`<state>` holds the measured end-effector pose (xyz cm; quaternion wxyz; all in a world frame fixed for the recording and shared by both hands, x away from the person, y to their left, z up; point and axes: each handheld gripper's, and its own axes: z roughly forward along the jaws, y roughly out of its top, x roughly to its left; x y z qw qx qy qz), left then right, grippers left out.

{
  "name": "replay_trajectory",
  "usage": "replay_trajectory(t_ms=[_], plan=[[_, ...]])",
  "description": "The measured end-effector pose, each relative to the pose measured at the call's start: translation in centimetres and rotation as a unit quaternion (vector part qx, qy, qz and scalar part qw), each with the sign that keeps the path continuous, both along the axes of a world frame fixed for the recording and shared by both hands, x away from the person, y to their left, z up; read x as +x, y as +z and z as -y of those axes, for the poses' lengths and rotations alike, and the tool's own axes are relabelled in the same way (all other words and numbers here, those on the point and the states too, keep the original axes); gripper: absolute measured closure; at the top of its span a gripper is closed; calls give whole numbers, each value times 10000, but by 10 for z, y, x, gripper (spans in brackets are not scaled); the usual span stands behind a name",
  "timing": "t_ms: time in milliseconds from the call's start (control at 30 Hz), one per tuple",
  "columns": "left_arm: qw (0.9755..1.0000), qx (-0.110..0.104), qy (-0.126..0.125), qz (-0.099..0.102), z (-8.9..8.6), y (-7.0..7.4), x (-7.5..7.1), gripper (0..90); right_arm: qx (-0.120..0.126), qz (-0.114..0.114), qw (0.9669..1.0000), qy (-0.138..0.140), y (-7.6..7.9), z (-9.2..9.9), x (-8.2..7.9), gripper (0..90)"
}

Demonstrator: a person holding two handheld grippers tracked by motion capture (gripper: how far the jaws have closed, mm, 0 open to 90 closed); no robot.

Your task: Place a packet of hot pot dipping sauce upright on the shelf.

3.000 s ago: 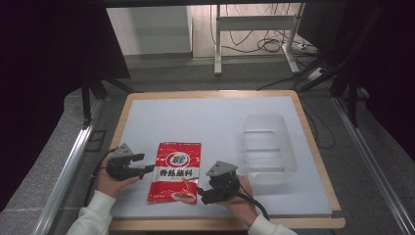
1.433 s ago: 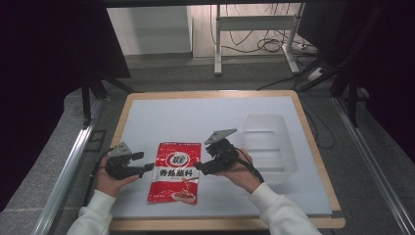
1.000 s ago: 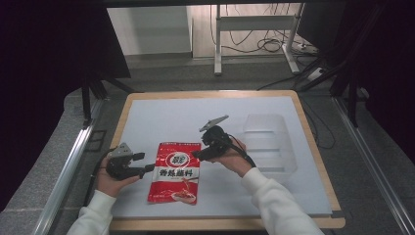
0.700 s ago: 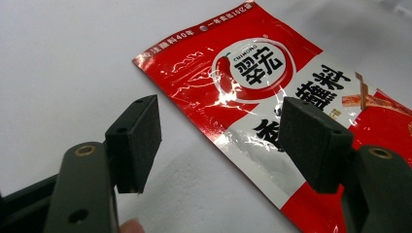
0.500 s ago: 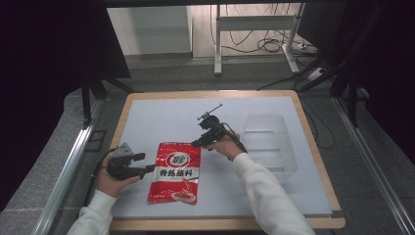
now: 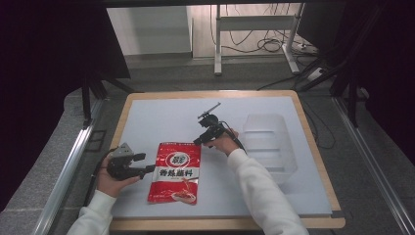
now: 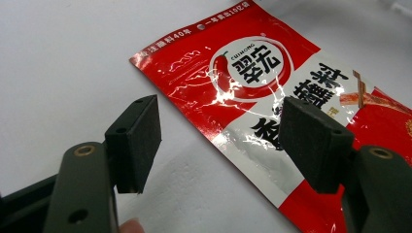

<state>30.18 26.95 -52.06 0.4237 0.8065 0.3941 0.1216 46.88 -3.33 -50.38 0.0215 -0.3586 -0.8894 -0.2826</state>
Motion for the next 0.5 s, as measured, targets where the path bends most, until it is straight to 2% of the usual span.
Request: replay_trajectory(t_ms=[133,500], plan=[[10000,-2,-1,1,0,0,0,320,29,-113,9999,49,-5,0,3,575],[10000,7,8,12,-1,0,0,321,-30,-213,9995,230,-9,-4,3,656]])
